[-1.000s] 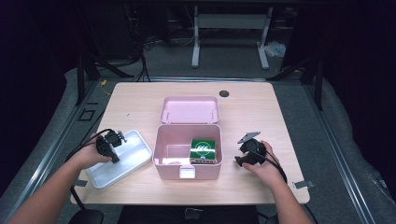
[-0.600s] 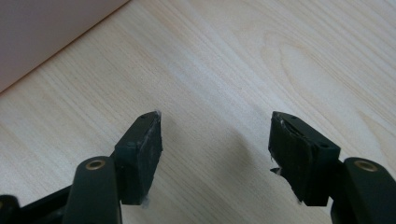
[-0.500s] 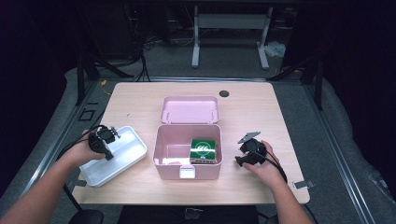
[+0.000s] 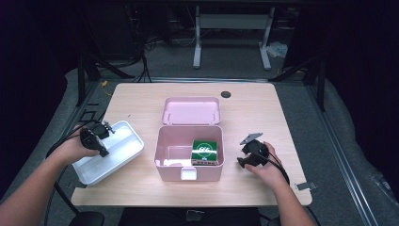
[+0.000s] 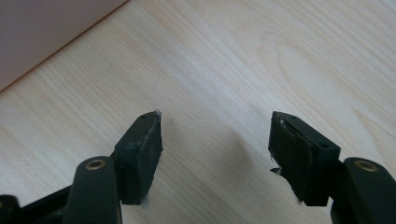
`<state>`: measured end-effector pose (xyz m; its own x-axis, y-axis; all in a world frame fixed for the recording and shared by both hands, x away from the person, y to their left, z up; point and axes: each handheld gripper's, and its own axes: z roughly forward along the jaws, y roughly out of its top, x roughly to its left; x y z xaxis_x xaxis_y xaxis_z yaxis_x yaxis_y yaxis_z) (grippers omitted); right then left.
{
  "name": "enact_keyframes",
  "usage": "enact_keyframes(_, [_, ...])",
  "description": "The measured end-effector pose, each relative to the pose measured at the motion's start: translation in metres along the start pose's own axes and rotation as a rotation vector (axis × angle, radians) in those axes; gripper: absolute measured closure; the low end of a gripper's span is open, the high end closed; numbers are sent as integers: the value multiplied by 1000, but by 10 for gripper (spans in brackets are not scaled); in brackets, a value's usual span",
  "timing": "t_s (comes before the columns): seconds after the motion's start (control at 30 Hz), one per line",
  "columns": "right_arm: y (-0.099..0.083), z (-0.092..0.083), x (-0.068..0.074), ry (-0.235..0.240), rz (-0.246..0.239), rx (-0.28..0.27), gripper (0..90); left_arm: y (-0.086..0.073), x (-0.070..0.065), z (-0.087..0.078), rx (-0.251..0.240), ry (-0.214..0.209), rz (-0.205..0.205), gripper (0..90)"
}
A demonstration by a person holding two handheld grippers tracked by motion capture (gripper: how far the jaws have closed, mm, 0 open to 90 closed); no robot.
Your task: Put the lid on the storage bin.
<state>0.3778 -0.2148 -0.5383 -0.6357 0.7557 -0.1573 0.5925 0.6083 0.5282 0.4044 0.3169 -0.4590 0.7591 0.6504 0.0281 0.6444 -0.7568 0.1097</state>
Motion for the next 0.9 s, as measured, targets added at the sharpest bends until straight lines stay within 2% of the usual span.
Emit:
enact_keyframes(0.47, [0,1,0,-1,-1,5,343,5,-4,-23,5,3,19,890])
enact_keyframes(0.9, [0,0,0,-2,-4,3,343,24,-15,-64,-4,14,70,890])
